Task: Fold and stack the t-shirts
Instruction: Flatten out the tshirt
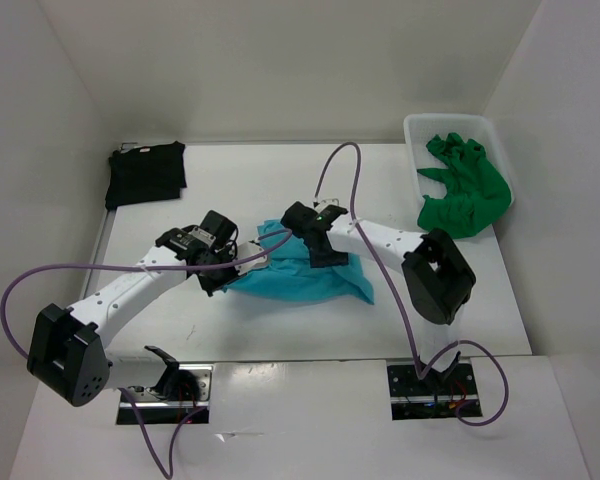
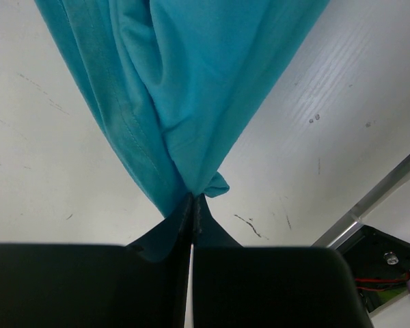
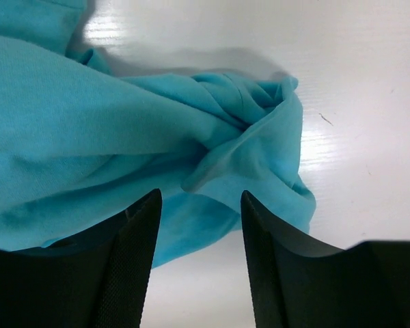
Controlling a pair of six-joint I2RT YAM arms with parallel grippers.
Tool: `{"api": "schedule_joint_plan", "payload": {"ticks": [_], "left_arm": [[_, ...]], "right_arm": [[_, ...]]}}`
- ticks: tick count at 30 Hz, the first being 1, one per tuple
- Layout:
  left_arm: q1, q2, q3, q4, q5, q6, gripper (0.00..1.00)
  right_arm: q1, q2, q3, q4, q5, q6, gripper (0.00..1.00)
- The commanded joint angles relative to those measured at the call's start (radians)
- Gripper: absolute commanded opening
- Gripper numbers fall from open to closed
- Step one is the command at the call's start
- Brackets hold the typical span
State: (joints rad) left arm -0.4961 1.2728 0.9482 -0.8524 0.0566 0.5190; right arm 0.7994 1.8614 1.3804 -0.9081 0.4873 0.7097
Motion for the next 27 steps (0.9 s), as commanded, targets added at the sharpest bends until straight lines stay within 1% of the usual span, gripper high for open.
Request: {"api": "schedule_joint_plan", "payload": {"ticks": [1, 2, 6, 14, 16, 18, 19, 21, 22, 25, 27], "left_arm": [[-0.004, -0.024, 0.000, 0.000, 0.005, -0.014, 0.00], [-0.004, -0.024, 0.000, 0.000, 0.005, -0.014, 0.00], [-0.004, -0.024, 0.000, 0.000, 0.005, -0.014, 0.00], [-0.004, -0.024, -0.009, 0.000, -0.004, -0.014, 0.00], [-0.004, -0.024, -0.009, 0.000, -0.004, -0.023, 0.00], [-0.004, -0.033, -0.009, 0.000, -0.004, -0.024, 0.00], [-0.004, -0.033, -0.018, 0.000, -0.004, -0.024, 0.00], [-0.004, -0.033, -0.019, 0.000, -0.004, -0.024, 0.00], [-0.004, -0.033, -0.019, 0.000, -0.004, -0.024, 0.00], [-0.004, -0.033, -0.019, 0.010, -0.024, -0.024, 0.00], [-0.004, -0.033, -0.019, 0.022, -0.066, -0.034, 0.00]], "right_arm": [[-0.023, 0.002, 0.049, 0.015, 0.051, 0.019, 0.54], [-0.032, 0.013, 0.049, 0.027, 0.051, 0.019, 0.51], [-0.057, 0.022, 0.023, 0.054, 0.020, 0.019, 0.51], [-0.057, 0.053, 0.042, 0.072, -0.024, 0.000, 0.51], [-0.057, 0.053, 0.042, 0.081, -0.047, 0.000, 0.53], [-0.057, 0.053, 0.032, 0.081, -0.047, 0.000, 0.51], [-0.057, 0.053, 0.023, 0.081, -0.047, 0.000, 0.49], [-0.057, 0.053, 0.010, 0.081, -0.047, 0.010, 0.37], [-0.057, 0.042, 0.009, 0.072, -0.047, 0.010, 0.22], [-0.066, 0.021, -0.010, 0.061, -0.036, 0.019, 0.00], [-0.077, -0.005, 0.006, 0.048, -0.027, 0.019, 0.00]]}}
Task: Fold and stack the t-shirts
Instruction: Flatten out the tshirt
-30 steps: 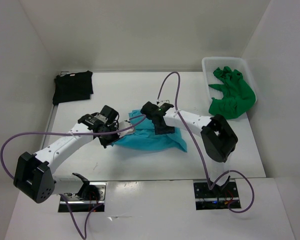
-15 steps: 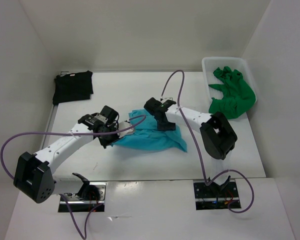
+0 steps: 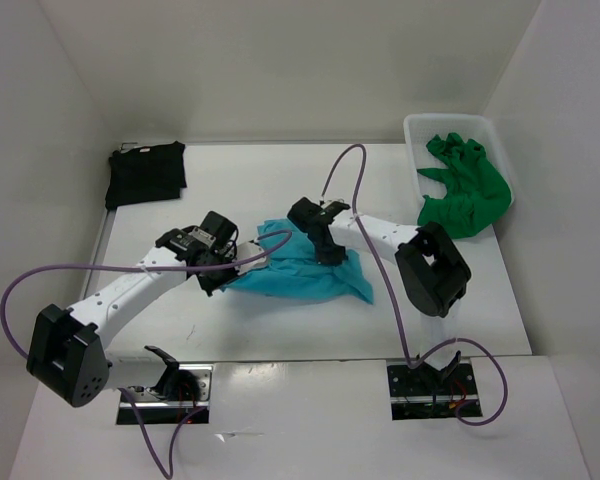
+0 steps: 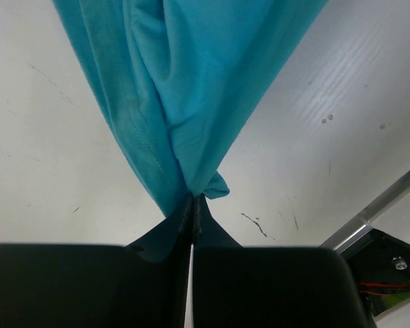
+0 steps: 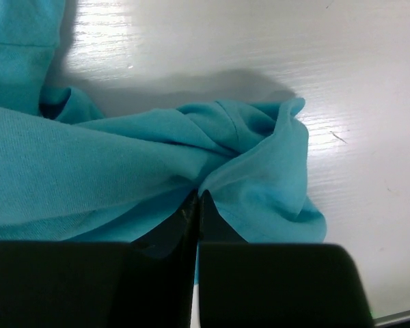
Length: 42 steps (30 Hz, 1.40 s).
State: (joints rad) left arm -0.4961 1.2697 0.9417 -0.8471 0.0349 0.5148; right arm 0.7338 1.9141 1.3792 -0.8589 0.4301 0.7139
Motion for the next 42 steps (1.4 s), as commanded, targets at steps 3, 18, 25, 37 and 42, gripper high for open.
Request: {"api": "schedule_joint_plan", "payload": {"ticks": [3, 18, 25, 37, 42], "left_arm": [[0.025, -0.015, 0.003, 0.058, -0.117, -0.071, 0.00], [0.475, 0.508, 1.566, 0.062, -0.013, -0.150, 0.00], [0.484, 0.352, 1.125, 0.083, 0.082, -0.017, 0.00], [0.390, 0.030, 0.037, 0.170, -0.044, 0.163, 0.00], [0.390, -0.029, -0.087, 0.134, -0.062, 0.128, 0.00]], "right_arm": [[-0.053, -0.082, 0.088, -0.048, 0.056, -0.032, 0.00], [-0.619, -0.115, 1.213, -0.218, 0.047, -0.235, 0.00], [-0.571, -0.361, 0.676, -0.062, 0.026, -0.277, 0.00], [-0.446, -0.809, -0.320, 0.067, -0.237, -0.039, 0.00], [-0.228, -0.808, -0.339, -0.034, -0.192, 0.125, 0.00]]}}
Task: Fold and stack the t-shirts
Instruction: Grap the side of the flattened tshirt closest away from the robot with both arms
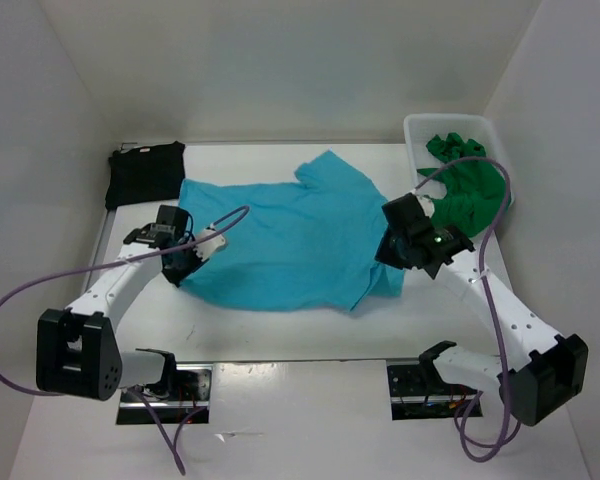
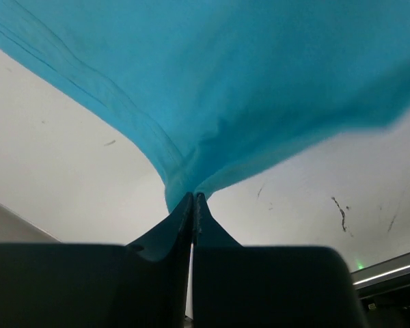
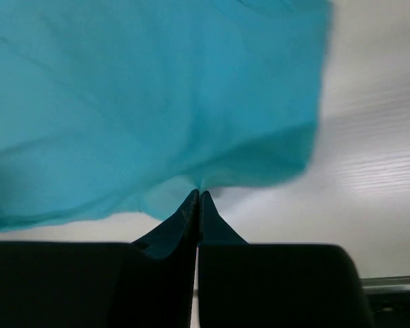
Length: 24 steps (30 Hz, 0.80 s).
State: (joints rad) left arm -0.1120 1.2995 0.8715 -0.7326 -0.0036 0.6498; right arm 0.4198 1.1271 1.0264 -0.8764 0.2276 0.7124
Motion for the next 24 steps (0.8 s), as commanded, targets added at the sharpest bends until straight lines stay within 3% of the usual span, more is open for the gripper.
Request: {"api": "schedule_joint_plan", "payload": {"ticks": [1, 7, 12, 19, 24], "left_arm": [[0.006, -0.080, -0.026, 0.006, -0.024, -0.007, 0.00], [0.015, -0.155, -0.048, -0.097, -0.024, -0.051, 0.00], [0.054, -0.154, -0.048, -0.070, -0.059, -0.082, 0.00], [0.135, -0.010, 0.044, 0.056, -0.082, -0.177, 0.00], [0.179, 0.104, 0.077, 0.102, -0.056, -0.222, 0.00]], "right_arm": [[0.103, -0.010, 0.002, -0.027, 0.010, 0.162, 0.00], [0.137, -0.030, -0.048, -0.027, -0.001, 0.206, 0.00], [0.070, 0.054, -0.019, 0.026, 0.009, 0.127, 0.00], [0.019, 0.253, 0.057, 0.105, 0.104, 0.007, 0.00], [-0.035, 0.310, 0.089, 0.146, 0.104, -0.040, 0.00]]}}
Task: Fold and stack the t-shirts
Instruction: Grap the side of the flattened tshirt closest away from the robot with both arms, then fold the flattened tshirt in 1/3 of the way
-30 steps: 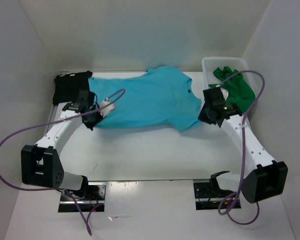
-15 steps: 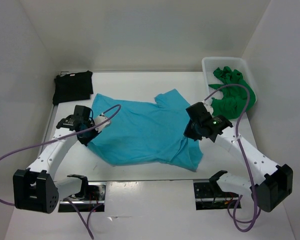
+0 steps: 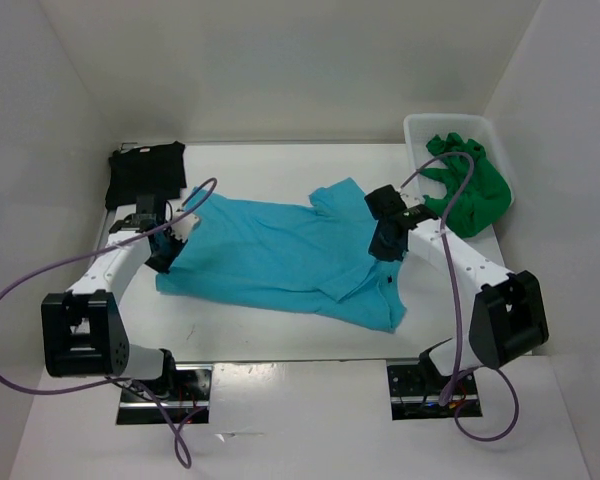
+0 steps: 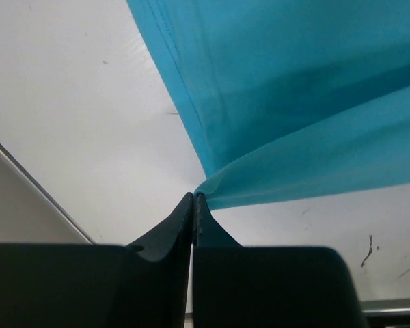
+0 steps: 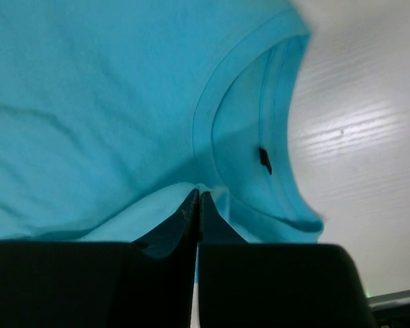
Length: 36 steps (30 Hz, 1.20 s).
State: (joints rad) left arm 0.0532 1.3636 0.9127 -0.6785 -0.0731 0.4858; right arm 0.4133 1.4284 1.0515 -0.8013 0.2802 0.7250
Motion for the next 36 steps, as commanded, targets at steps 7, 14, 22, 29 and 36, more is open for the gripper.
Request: {"api": "schedule_joint_plan", "payload": {"ticks": [7, 14, 22, 29, 36], "left_arm": [[0.014, 0.117, 0.045, 0.092, 0.022, -0.102, 0.00], [0.014, 0.092, 0.054, 0.152, -0.005, -0.165, 0.00], [0.014, 0.089, 0.063, 0.215, -0.025, -0.176, 0.00], [0.014, 0.184, 0.063, 0.215, 0.009, -0.158, 0.00], [0.014, 0.265, 0.083, 0.215, -0.028, -0.177, 0.23]], "right_arm": [[-0.048, 0.067, 0.074, 0.097, 0.028, -0.087, 0.00], [-0.079, 0.096, 0.074, 0.087, 0.060, -0.096, 0.00], [-0.099, 0.119, 0.084, 0.096, 0.047, -0.096, 0.00], [-0.108, 0.179, 0.120, 0.114, 0.033, -0.139, 0.00], [-0.108, 0.243, 0.270, 0.123, 0.036, -0.225, 0.43]]}}
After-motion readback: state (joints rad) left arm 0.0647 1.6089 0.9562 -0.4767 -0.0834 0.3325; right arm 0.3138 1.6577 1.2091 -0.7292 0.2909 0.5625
